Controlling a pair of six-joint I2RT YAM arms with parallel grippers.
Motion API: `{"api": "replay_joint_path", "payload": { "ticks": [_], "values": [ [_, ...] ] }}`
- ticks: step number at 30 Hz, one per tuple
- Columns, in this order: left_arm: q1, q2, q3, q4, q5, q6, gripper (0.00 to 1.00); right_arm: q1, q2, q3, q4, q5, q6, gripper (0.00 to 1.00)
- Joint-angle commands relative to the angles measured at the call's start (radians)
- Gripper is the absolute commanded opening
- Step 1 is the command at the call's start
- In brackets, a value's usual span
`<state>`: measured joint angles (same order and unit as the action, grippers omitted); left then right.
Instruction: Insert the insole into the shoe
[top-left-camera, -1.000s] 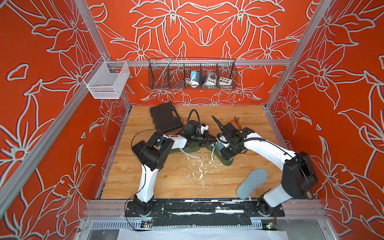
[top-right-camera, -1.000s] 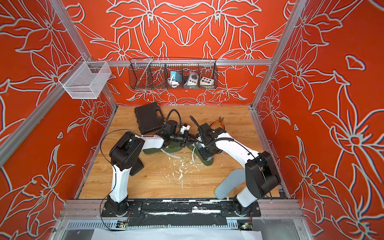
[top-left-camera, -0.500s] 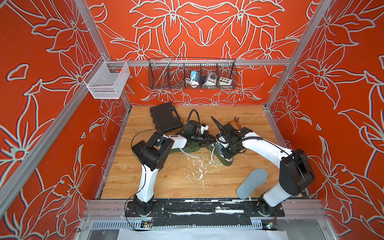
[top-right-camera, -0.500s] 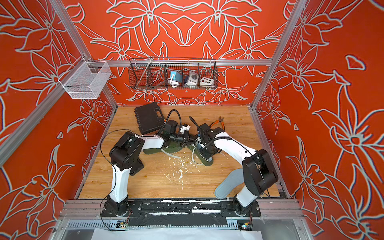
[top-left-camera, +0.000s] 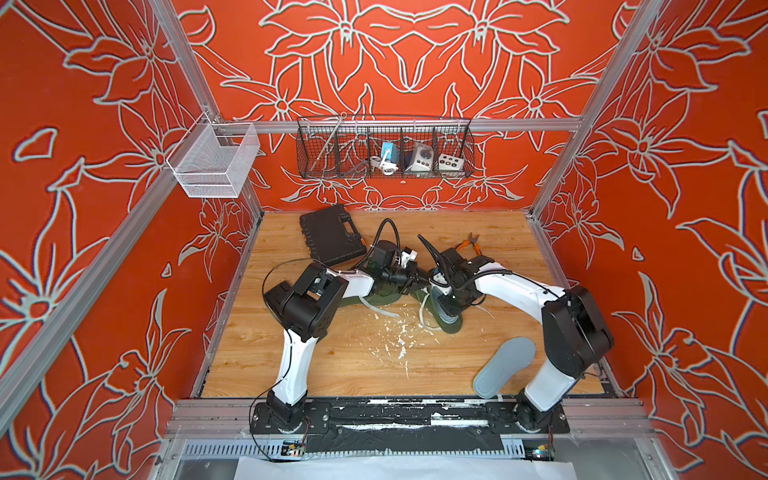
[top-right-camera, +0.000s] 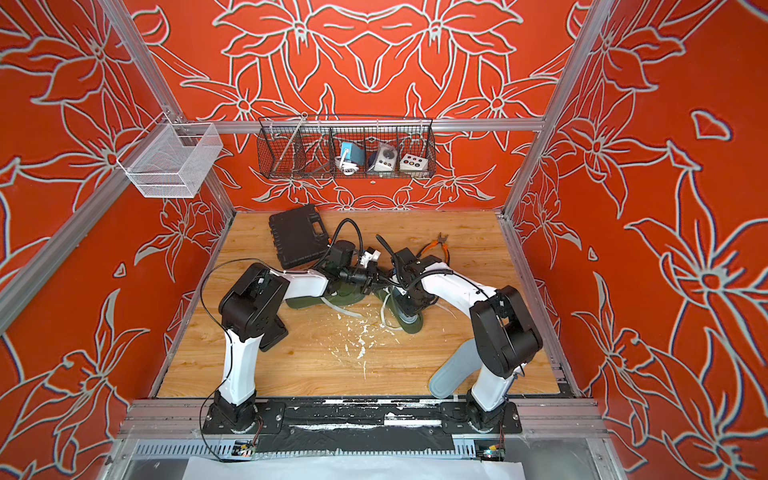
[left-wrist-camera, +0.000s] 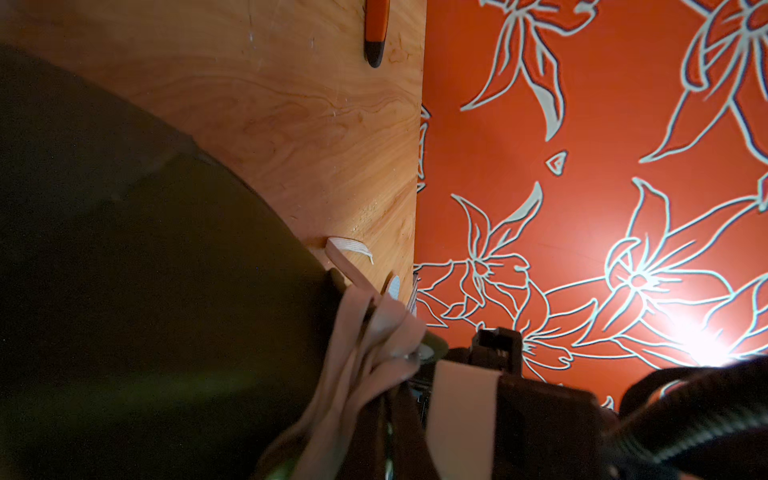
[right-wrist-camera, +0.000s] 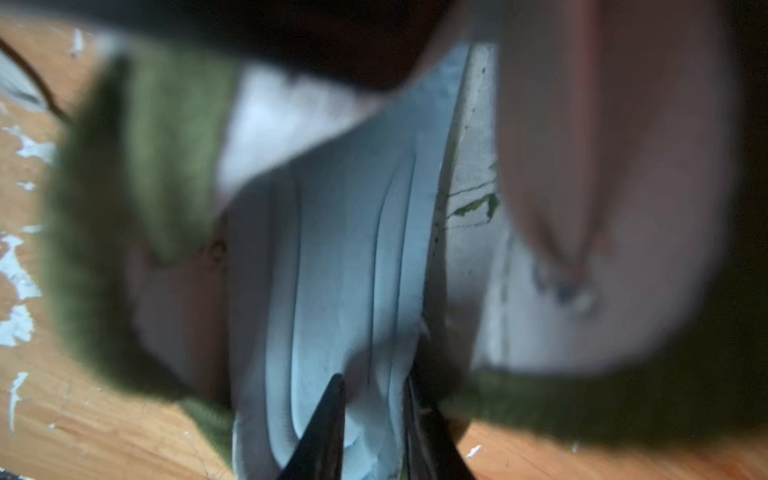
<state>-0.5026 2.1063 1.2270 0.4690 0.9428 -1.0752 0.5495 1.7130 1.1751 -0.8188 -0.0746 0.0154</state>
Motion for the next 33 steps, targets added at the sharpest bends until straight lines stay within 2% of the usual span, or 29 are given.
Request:
{"api": "replay_joint_path", "payload": {
  "ticks": [1,7,13,16,19,20,23,27,33],
  "values": [
    [0.001,-0.047,-0.003,0.031,0.034,0.001,0.00,-0.008,0.016,0.000,0.036,0.021,0.011,0.26],
    [0.004,-0.043,0.000,0.034,0.033,-0.002,0.00,-0.007,-0.088,-0.030,-0.012,0.028,0.035,0.54],
    [0.004,-0.034,0.017,0.031,0.020,-0.002,0.00,-0.008,-0.188,-0.042,-0.076,0.076,0.071,0.68],
    [0.004,-0.031,0.021,0.026,0.018,-0.002,0.00,-0.008,-0.212,-0.029,-0.106,0.098,0.103,0.69],
    [0.004,-0.031,0.022,0.025,0.016,-0.001,0.00,-0.008,-0.231,-0.026,-0.124,0.075,0.168,0.62],
    [0.004,-0.031,0.022,0.026,0.017,-0.002,0.00,-0.007,-0.234,-0.033,-0.119,0.054,0.194,0.56],
    [0.004,-0.031,0.020,0.026,0.016,-0.002,0.00,-0.008,-0.242,-0.071,-0.072,-0.015,0.256,0.35],
    [0.004,-0.032,0.017,0.026,0.017,0.000,0.00,-0.007,-0.224,-0.123,0.033,-0.076,0.309,0.11],
    [0.004,-0.036,0.013,0.017,0.016,0.006,0.00,-0.019,-0.058,-0.164,0.167,-0.078,0.359,0.05]
  ]
}}
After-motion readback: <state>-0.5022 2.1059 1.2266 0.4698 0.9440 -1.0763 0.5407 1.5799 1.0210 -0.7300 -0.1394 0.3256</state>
